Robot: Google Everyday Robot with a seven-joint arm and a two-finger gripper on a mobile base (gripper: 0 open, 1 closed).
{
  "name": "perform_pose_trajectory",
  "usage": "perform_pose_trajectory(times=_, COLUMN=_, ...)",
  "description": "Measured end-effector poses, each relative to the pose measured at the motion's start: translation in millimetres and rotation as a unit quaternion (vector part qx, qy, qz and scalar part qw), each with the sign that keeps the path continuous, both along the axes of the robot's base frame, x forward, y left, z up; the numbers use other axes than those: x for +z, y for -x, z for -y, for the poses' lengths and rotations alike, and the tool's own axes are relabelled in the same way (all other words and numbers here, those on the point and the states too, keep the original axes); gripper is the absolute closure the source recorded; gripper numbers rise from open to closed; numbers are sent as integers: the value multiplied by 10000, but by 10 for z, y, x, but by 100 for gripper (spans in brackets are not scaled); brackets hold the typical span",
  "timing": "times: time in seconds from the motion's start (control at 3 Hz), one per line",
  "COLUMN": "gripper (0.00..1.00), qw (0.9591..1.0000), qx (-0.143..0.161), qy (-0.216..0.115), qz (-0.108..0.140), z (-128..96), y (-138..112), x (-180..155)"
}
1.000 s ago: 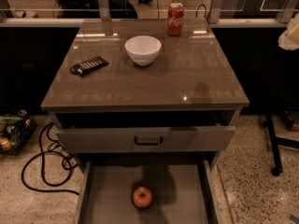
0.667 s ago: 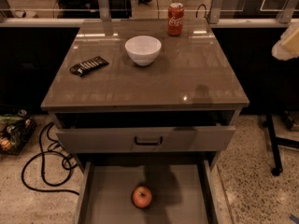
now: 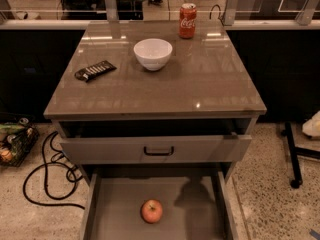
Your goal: Pick apple from middle drawer and place on counter
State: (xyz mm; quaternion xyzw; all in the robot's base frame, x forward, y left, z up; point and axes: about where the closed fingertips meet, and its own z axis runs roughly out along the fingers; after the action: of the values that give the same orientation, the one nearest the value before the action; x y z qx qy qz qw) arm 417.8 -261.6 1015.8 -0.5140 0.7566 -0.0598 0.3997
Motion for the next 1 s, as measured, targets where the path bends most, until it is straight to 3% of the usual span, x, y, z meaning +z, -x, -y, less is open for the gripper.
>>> perform_pose_trajectory(times=0.33, gripper=0, qw=9962, qx=539, qy=-659, qz=-167, z=-52, y=290, x=-549)
perform_pose_trajectory(times=0.67, gripper=0, qw=9859, qx=1157, qy=-1207, qz=33, z=-320, y=462, x=-620)
perform_pose_trajectory(times=1.0, gripper=0, qw=9856, qx=1203, qy=-1186, qz=0, z=-338, y=445, x=-677)
